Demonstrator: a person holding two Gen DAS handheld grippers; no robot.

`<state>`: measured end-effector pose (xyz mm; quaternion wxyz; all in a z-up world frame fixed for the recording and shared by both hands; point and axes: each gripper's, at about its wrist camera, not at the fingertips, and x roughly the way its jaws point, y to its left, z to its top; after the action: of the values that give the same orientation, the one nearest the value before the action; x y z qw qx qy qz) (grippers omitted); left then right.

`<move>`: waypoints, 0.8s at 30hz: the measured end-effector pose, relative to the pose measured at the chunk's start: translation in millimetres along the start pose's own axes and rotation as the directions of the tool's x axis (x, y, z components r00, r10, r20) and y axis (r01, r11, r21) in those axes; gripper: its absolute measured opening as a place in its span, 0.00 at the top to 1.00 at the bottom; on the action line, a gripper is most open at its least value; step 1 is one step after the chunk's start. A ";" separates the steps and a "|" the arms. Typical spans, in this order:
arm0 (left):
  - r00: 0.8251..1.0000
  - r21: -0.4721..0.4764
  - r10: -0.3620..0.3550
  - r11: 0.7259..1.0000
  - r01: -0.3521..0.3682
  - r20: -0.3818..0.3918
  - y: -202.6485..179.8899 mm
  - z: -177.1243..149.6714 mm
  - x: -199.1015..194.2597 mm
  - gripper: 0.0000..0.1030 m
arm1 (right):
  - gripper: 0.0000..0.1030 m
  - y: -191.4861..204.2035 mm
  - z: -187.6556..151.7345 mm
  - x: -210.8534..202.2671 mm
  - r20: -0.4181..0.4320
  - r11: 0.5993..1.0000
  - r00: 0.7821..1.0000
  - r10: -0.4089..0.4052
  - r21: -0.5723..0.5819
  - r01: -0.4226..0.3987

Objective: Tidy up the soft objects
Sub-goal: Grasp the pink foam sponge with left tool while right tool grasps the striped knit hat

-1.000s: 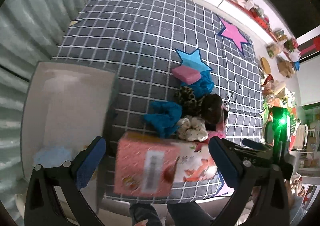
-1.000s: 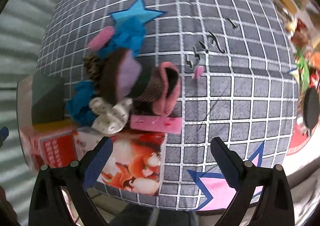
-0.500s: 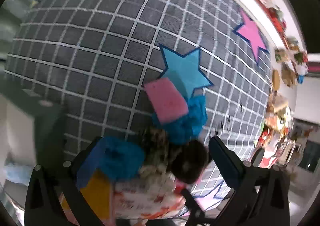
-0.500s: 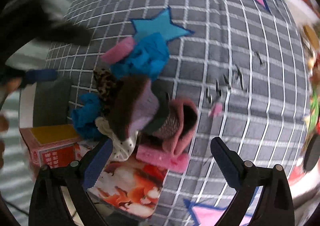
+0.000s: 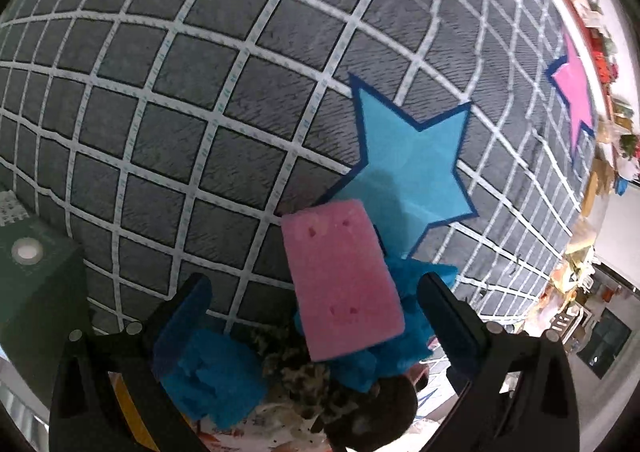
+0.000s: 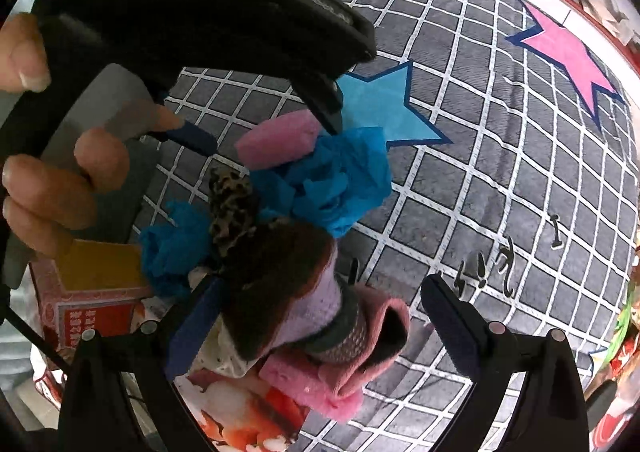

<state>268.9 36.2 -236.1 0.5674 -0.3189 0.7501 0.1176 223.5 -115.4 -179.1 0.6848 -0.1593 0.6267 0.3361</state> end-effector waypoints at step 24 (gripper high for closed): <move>0.989 0.109 -0.030 0.994 0.014 0.147 -11.3 -0.3 -35.1 0.49 | 0.52 -87.9 0.2 -18.0 0.085 0.854 0.939 0.333 0.396 -0.339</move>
<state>281.0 39.5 -201.4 0.6392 -0.2866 0.7075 0.0940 281.8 -183.6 -179.6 0.6378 0.0999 0.6960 0.3145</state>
